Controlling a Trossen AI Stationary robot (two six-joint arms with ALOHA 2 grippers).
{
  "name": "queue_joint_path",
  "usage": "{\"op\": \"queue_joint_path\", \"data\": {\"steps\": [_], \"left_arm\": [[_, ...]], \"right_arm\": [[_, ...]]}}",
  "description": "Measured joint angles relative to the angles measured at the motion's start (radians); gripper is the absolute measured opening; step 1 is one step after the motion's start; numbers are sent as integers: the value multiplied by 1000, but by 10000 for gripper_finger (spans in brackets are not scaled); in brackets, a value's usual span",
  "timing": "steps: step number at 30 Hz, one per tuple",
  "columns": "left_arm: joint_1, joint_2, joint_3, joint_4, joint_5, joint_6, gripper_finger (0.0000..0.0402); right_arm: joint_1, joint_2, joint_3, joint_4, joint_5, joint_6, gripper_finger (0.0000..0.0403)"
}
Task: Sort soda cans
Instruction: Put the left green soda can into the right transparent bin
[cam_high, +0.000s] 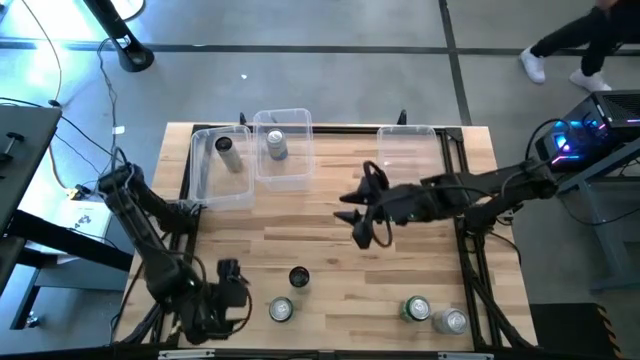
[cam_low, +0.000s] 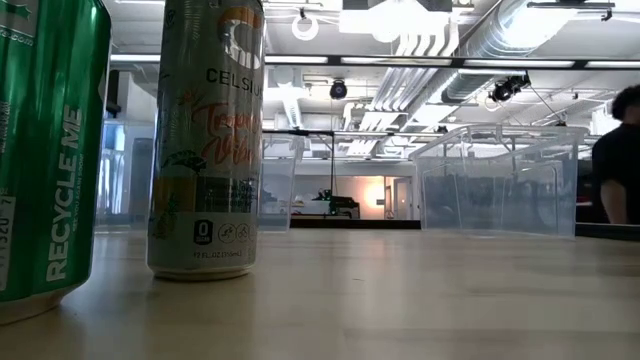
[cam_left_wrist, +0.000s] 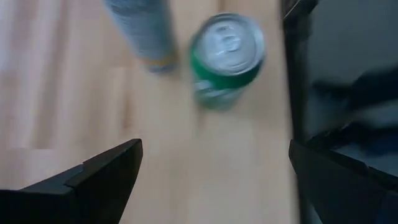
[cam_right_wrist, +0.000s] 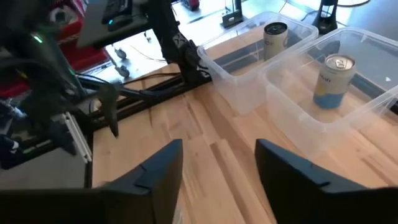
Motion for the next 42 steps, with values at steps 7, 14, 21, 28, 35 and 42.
{"op": "queue_joint_path", "data": {"steps": [7,14,21,28,35,42], "left_arm": [[9,86,-223,444,-75,-203,399],[17,258,-222,555,-67,-211,399],[18,351,-222,612,-222,-265,399],[49,388,-222,641,-308,-161,399],[103,393,-222,716,-322,-60,399],[124,393,-222,771,-255,-82,381]], "right_arm": [[28,0,0,2,-33,-2,217],[4,0,0,0,-113,-9,216],[-12,0,0,-3,-123,-26,216],[-28,0,0,-8,-123,-32,216],[-39,0,0,-9,-123,-32,216],[-39,0,0,-9,-123,-31,216]]}}
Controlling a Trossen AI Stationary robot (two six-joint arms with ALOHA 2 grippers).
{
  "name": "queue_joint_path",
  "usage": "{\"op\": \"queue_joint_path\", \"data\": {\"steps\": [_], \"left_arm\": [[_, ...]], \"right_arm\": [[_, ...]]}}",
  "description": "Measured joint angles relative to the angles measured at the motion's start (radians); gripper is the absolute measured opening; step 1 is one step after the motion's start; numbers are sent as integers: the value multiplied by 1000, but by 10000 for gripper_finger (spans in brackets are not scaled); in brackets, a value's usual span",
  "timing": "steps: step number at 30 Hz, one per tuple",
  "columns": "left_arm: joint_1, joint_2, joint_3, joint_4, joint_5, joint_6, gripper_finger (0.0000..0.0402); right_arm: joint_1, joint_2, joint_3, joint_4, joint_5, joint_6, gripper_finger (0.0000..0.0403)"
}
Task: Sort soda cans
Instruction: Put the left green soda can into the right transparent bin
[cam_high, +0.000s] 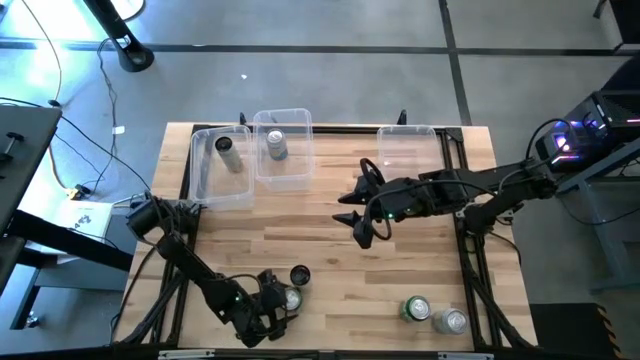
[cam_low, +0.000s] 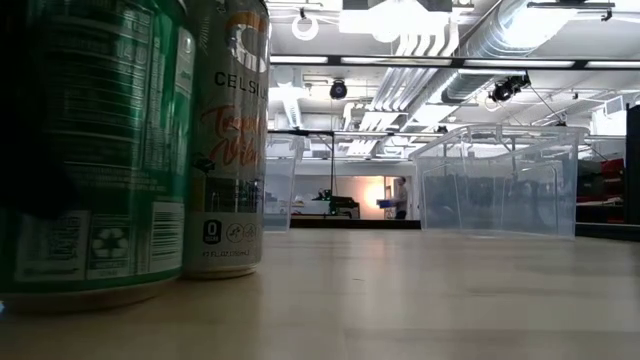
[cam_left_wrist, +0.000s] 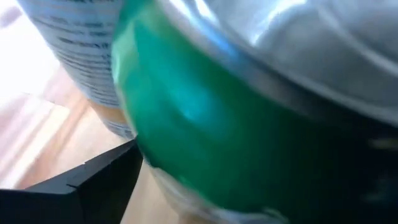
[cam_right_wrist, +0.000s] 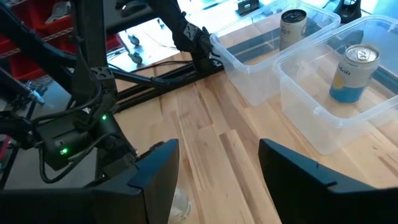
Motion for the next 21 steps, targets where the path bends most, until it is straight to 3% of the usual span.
{"op": "queue_joint_path", "data": {"steps": [6,14,21], "left_arm": [[-14,-34,-1,1,24,-114,277],[-70,-142,-1,-56,41,-193,277],[-109,-339,-1,-213,57,-221,277]], "right_arm": [[1,0,0,0,-3,0,216],[1,0,0,4,-98,5,216],[3,0,0,106,-184,23,216]]}}
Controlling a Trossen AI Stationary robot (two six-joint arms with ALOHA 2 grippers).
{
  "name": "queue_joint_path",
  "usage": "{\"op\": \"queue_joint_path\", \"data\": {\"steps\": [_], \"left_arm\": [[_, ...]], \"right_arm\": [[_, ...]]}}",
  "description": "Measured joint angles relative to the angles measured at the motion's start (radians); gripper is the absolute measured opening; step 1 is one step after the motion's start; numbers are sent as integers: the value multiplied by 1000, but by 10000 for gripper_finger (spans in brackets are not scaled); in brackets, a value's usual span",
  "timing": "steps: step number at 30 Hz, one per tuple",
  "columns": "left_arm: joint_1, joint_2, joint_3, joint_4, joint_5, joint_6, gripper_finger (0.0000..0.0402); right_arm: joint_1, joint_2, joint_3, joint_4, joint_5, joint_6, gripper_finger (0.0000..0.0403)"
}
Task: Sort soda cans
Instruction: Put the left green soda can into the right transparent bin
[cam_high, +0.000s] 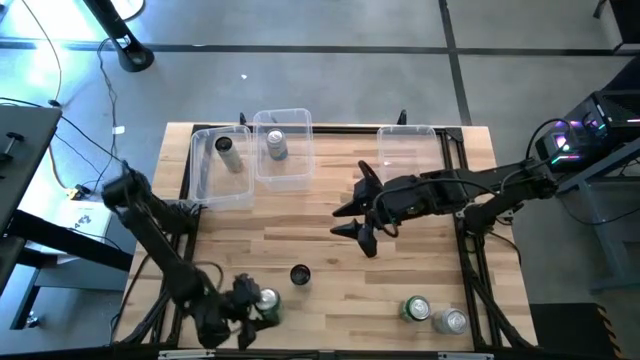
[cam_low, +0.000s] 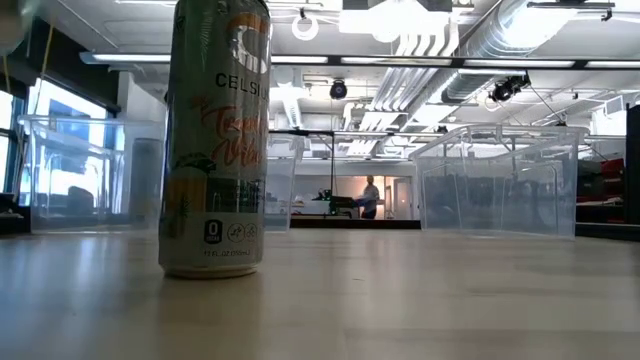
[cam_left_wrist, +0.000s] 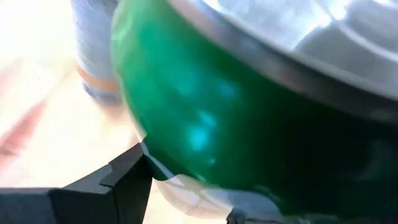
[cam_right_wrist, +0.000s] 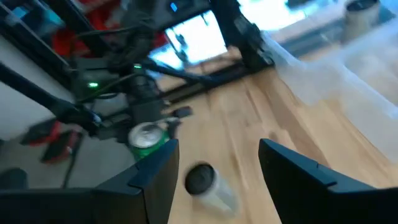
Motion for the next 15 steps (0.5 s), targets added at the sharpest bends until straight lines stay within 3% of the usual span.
{"op": "queue_joint_path", "data": {"steps": [5,10,15], "left_arm": [[59,-152,2,-285,46,82,277],[172,-263,1,-545,7,210,277],[329,-331,0,-491,45,434,277]], "right_arm": [[0,0,0,112,-19,-53,216],[-2,0,0,125,-33,-98,216],[-3,0,0,120,-5,-195,216]]}}
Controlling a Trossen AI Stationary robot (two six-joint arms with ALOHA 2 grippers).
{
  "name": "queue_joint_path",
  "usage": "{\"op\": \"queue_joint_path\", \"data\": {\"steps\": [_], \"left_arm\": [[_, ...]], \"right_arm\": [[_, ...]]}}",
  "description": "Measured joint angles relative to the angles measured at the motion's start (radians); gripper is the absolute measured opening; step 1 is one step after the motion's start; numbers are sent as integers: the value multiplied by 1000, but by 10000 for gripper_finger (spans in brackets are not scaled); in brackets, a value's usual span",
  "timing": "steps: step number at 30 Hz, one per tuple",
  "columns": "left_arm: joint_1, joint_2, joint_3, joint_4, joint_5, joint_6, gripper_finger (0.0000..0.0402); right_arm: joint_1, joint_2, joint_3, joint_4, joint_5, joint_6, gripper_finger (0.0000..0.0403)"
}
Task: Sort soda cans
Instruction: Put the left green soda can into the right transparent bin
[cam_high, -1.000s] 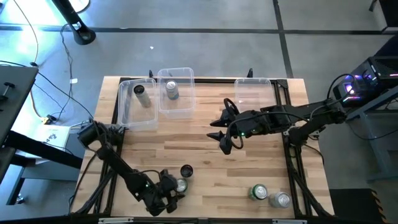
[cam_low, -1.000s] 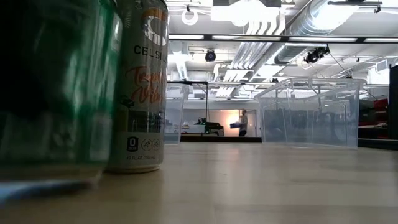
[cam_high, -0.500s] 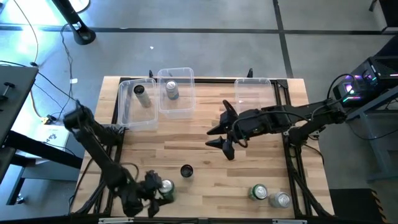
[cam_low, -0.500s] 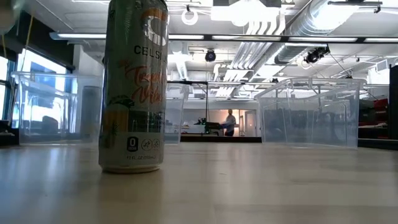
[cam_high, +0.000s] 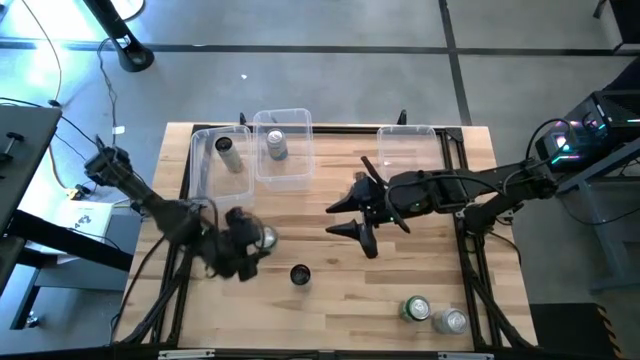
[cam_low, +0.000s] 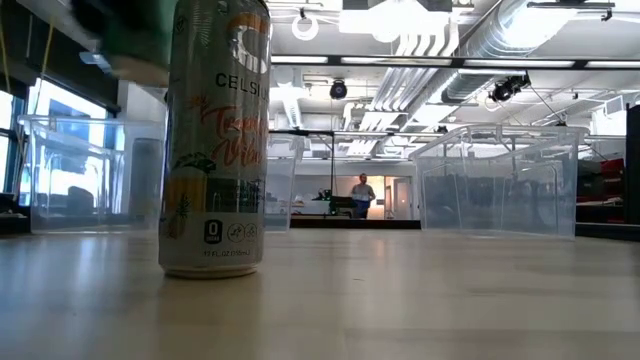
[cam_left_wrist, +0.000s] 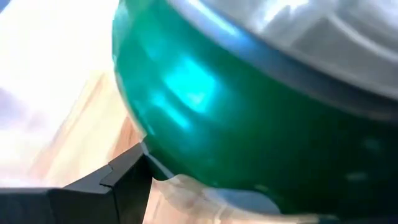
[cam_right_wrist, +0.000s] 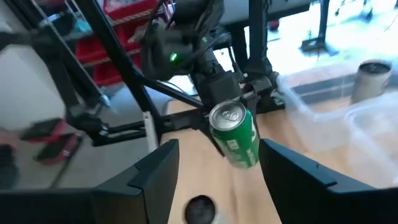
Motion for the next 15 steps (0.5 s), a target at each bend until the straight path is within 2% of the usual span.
{"op": "queue_joint_path", "data": {"steps": [6,12,15], "left_arm": [[164,-5,26,226,101,347,277],[317,56,156,241,149,590,277],[386,92,213,249,193,652,277]], "right_arm": [[0,0,0,26,55,-73,216],[-12,0,0,25,180,-36,216],[-36,0,0,12,192,-13,217]]}}
